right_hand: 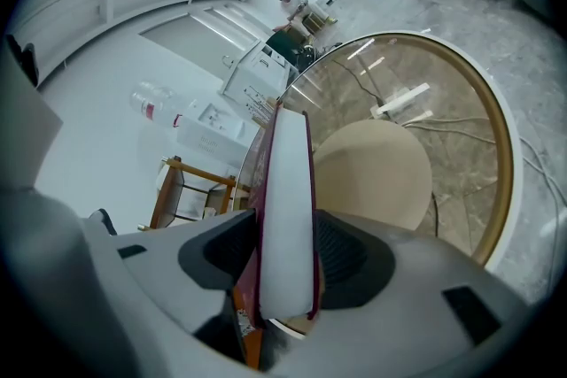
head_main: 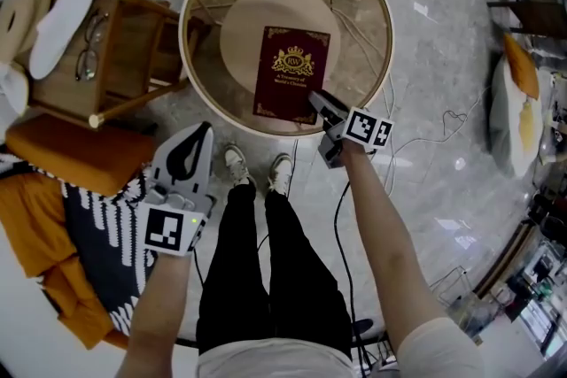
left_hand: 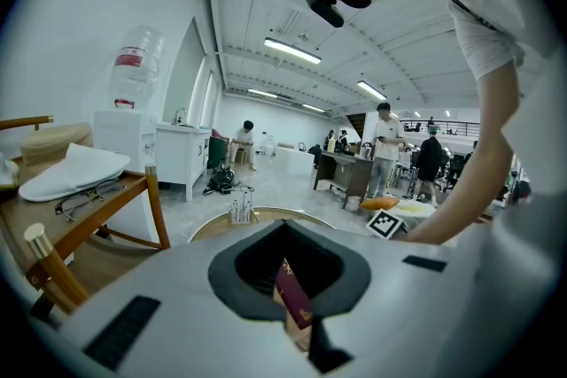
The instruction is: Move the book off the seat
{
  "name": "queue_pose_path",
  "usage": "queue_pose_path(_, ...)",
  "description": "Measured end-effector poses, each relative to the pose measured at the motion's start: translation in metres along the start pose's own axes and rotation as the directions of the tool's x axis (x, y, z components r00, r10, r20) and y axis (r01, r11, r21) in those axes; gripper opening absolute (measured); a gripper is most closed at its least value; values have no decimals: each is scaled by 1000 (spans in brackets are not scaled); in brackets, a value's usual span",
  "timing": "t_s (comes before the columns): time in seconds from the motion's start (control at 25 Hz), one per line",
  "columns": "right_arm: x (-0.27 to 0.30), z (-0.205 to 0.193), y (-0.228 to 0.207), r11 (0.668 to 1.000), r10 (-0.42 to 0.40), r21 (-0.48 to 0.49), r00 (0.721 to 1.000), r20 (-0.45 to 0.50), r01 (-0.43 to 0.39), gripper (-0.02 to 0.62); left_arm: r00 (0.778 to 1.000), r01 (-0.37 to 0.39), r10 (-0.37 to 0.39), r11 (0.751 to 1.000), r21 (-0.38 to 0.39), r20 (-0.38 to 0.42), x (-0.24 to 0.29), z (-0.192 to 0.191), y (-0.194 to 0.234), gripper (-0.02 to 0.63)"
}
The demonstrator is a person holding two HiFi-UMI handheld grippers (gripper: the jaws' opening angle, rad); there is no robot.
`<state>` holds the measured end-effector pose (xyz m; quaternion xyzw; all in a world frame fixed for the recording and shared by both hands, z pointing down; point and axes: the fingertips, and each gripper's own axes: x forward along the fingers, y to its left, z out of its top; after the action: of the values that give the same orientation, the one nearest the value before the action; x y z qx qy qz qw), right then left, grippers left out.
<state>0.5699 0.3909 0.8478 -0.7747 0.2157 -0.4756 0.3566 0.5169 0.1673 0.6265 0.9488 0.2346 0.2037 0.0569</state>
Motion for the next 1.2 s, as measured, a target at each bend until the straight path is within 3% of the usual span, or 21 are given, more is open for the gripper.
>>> queue_pose_path(0.12, 1, -1, -10, 997, -67, -36, 998, -11, 66, 229, 1000, 4, -4, 1000, -1, 0, 2, -2, 1, 16)
queue_pose_path(0.2, 3, -3, -17, 988, -128, -90, 991, -25, 125, 153, 1000, 7, -7, 1000, -2, -1, 3, -4, 3, 17)
queue_pose_path(0.28, 4, -7, -20, 981, -152, -126, 987, -43, 146, 161, 1000, 13, -13, 1000, -4, 2, 3, -6, 2, 15)
queue_pose_path(0.72, -30, -8, -36, 982, -168, -85, 986, 6, 168, 184, 999, 44, -45, 999, 12, 2, 9, -6, -21, 15)
queue_pose_path(0.88, -64, 14, -33, 983, -153, -91, 983, 99, 162, 49, 998, 60, -60, 998, 14, 11, 10, -4, -35, 17)
queue_pose_path(1.2, -147, 56, 5, 969, -100, -204, 975, 200, 142, 23, 994, 100, -101, 994, 40, 33, 7, 9, -71, 15)
